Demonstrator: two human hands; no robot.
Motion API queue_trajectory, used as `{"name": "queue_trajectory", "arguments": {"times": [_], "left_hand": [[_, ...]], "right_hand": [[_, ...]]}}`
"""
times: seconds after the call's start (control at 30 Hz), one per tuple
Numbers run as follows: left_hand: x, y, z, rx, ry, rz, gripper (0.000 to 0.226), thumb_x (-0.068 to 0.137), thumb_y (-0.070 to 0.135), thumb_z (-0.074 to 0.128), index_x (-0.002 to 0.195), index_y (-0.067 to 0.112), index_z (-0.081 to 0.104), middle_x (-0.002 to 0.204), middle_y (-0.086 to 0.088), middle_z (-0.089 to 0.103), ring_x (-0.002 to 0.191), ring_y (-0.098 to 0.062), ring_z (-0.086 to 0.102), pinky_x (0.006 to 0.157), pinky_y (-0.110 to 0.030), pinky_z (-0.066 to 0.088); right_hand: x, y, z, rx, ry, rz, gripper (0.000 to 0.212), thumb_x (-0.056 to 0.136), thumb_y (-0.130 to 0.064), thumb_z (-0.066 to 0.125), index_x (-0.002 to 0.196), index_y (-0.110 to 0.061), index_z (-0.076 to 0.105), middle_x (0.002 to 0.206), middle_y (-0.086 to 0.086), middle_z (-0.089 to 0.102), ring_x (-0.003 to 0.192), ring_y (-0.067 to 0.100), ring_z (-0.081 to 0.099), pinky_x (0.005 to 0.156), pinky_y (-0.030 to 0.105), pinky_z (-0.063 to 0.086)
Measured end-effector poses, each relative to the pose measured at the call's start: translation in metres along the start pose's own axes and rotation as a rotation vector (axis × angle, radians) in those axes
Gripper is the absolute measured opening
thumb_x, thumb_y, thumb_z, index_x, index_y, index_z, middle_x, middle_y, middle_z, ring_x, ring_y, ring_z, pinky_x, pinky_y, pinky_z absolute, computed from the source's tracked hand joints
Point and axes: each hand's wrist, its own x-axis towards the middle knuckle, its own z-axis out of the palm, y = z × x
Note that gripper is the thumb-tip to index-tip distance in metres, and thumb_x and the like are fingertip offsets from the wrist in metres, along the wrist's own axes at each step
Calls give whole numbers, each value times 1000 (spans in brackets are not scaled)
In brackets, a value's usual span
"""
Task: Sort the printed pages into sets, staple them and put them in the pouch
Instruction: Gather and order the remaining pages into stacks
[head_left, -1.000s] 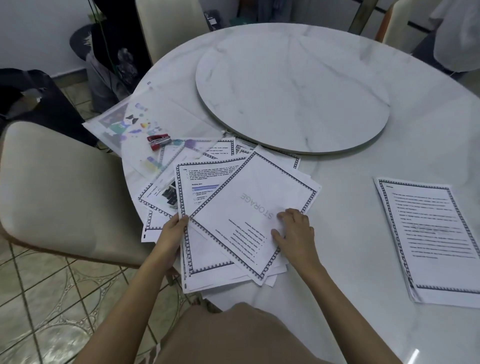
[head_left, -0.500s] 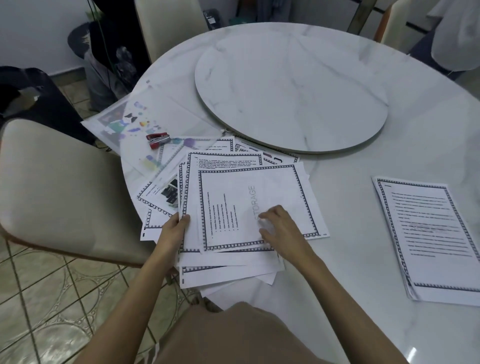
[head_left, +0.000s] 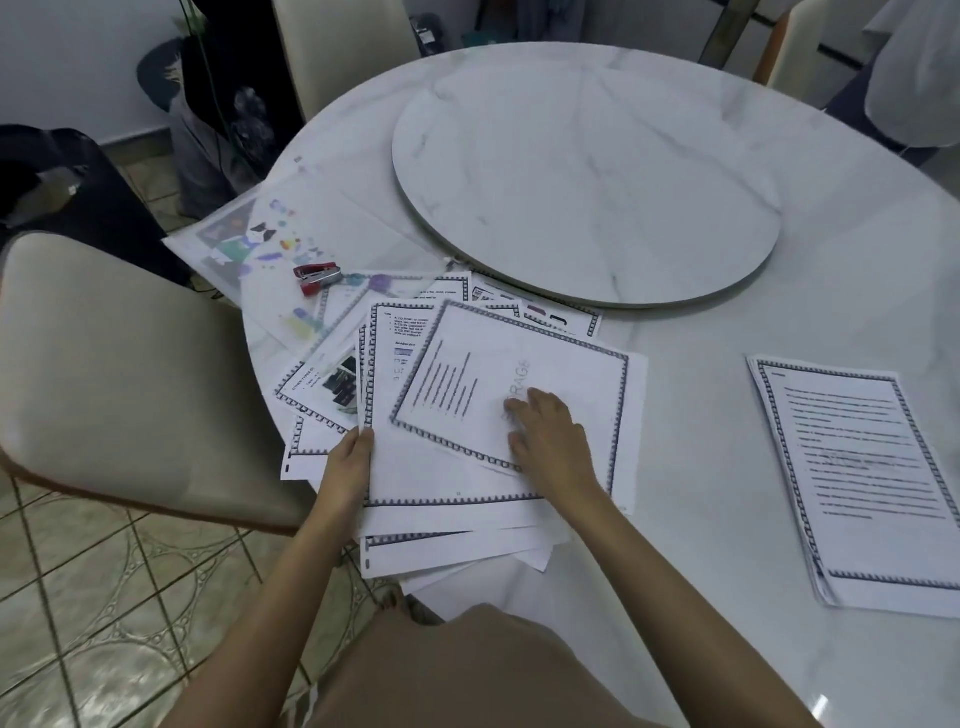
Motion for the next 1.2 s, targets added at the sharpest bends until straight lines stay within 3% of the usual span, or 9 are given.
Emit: {"name": "queue_trajectory", "arguments": {"times": [0.13, 0.2, 0.33, 0.47, 0.67, 0.77, 0.87, 1.1, 1.2], "left_hand": [[2, -1, -1, 19, 4, -20, 35, 101, 24, 32, 128, 9, 48, 113, -4, 52, 104, -21, 50, 93, -32, 37], [3, -2, -2, 11, 1, -35, 34, 101, 26, 33, 127, 11, 48, 114, -5, 54, 105, -23, 52, 96, -35, 40], [4, -2, -3, 9, -11, -34, 22, 101, 26, 33, 110, 17, 52, 110, -9, 58, 101, -27, 56, 94, -39, 43], [3, -1, -3, 4, -18, -32, 21, 101, 24, 33, 109, 16, 51, 111, -9, 58, 99, -26, 56, 91, -36, 43], [1, 1, 0, 4, -4, -6, 21, 101, 19, 33, 113, 15, 49, 109, -7, 56, 84, -16, 57, 67, -25, 44], [-1, 3, 3, 28, 25, 10, 33, 101, 17, 33, 129, 6, 45, 111, -2, 48, 100, -16, 49, 80, -24, 37], [1, 2, 4, 10, 29, 14, 35, 100, 16, 34, 132, 3, 44, 115, -4, 49, 98, -13, 44, 84, -24, 32], [7, 2, -1, -4, -33, -38, 30, 99, 21, 37, 124, 9, 50, 124, -15, 58, 103, -28, 57, 92, -38, 45], [8, 1, -3, 29, -52, -29, 31, 98, 19, 41, 126, 7, 49, 120, -15, 59, 97, -27, 58, 86, -37, 47]], "right_hand": [[-3, -22, -1, 74, 6, 48, 41, 95, -22, 40, 135, -12, 39, 138, 10, 37, 125, 27, 36, 92, 35, 39], [-1, -22, -11, 214, -28, -33, 42, 95, -21, 44, 136, -12, 41, 136, 9, 43, 123, 25, 44, 96, 34, 39], [6, 0, -21, 94, -112, -202, 49, 91, -24, 53, 138, -22, 40, 152, 1, 27, 140, 16, 24, 110, 33, 21], [5, 14, -14, 41, -193, -152, 59, 86, -29, 59, 140, -28, 35, 156, -4, 15, 145, 13, 8, 114, 36, 13], [-2, -11, 3, -32, -46, -62, 53, 92, -32, 49, 141, -22, 32, 154, 1, 18, 139, 21, 16, 109, 38, 24], [-3, -20, 7, -25, -68, -107, 51, 93, -28, 48, 140, -17, 33, 153, 5, 19, 137, 24, 18, 110, 34, 22], [-4, -21, 5, -2, -92, -138, 52, 91, -21, 49, 141, -16, 33, 153, 7, 18, 136, 25, 18, 110, 32, 21], [-10, -15, 4, 91, -160, -235, 56, 88, -17, 55, 141, -21, 37, 154, 1, 21, 139, 20, 16, 112, 30, 17], [-13, -16, 7, 126, -173, -301, 56, 86, -17, 58, 139, -21, 41, 152, 0, 25, 138, 18, 18, 111, 29, 17]]}}
